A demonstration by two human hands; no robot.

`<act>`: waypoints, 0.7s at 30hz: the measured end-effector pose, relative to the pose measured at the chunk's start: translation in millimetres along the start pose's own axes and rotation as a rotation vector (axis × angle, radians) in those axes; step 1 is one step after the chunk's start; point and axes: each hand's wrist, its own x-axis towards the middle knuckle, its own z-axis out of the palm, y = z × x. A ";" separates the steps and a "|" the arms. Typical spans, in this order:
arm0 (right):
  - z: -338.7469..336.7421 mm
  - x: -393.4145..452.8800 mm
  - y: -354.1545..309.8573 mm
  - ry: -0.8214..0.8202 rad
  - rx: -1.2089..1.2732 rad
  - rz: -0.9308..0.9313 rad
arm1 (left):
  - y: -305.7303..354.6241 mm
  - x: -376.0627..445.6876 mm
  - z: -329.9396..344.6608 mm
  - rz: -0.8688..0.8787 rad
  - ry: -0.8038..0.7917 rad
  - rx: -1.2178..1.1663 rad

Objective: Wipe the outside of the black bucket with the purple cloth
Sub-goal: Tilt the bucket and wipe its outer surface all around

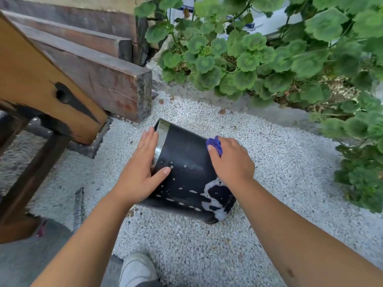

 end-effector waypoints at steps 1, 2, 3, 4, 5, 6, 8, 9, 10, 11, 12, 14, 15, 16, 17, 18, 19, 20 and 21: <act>-1.2 0.6 5.4 -0.014 0.008 0.042 | 2.0 1.0 -0.4 0.014 -0.003 0.007; -3.3 2.1 11.1 -0.025 0.015 0.075 | 5.1 3.7 0.7 0.022 -0.001 -0.007; -3.0 2.8 13.5 -0.036 0.024 0.095 | 7.4 4.6 0.5 0.023 0.001 -0.035; -3.0 2.9 15.5 -0.044 0.038 0.113 | 11.3 5.8 1.9 0.026 -0.001 -0.065; -2.7 2.5 16.8 -0.047 0.059 0.128 | 15.1 6.5 3.9 0.033 -0.006 -0.092; -3.7 1.6 15.8 -0.052 0.092 0.143 | 18.1 6.8 5.6 0.038 -0.011 -0.111; -6.2 0.4 5.4 -0.043 0.157 0.146 | 20.8 6.8 6.8 0.038 -0.013 -0.137; -8.8 -1.3 4.0 -0.018 0.188 0.157 | 23.4 11.3 12.2 0.039 -0.035 -0.156; -11.4 -1.7 -8.4 0.006 0.220 0.128 | 21.9 10.9 10.7 0.030 -0.025 -0.174; -13.2 -4.0 -21.3 0.023 0.258 0.088 | 20.9 10.4 9.1 0.024 -0.011 -0.185; -15.7 -7.2 -34.1 0.035 0.300 0.043 | 20.6 11.0 8.8 0.024 0.000 -0.190; -17.6 -13.7 -59.0 0.060 0.354 -0.098 | 22.3 12.9 8.7 0.021 0.022 -0.184; -17.0 -16.6 -69.8 0.076 0.357 -0.178 | 23.3 14.7 8.7 0.019 0.021 -0.184; -16.2 -19.3 -78.4 0.095 0.349 -0.248 | 24.0 16.2 8.6 0.020 0.012 -0.192; -14.8 -20.8 -84.6 0.110 0.349 -0.298 | 24.3 17.3 8.7 0.026 0.004 -0.213; -14.2 -21.7 -88.0 0.115 0.352 -0.330 | 24.2 18.4 9.1 0.033 -0.002 -0.241; -13.5 -21.3 -88.7 0.113 0.352 -0.349 | 24.3 19.0 9.2 0.034 -0.009 -0.262; -11.8 -19.8 -86.7 0.114 0.335 -0.362 | 23.8 19.1 9.6 0.027 -0.012 -0.269; -9.5 -17.6 -83.3 0.119 0.302 -0.367 | 23.8 18.5 9.4 0.022 -0.008 -0.262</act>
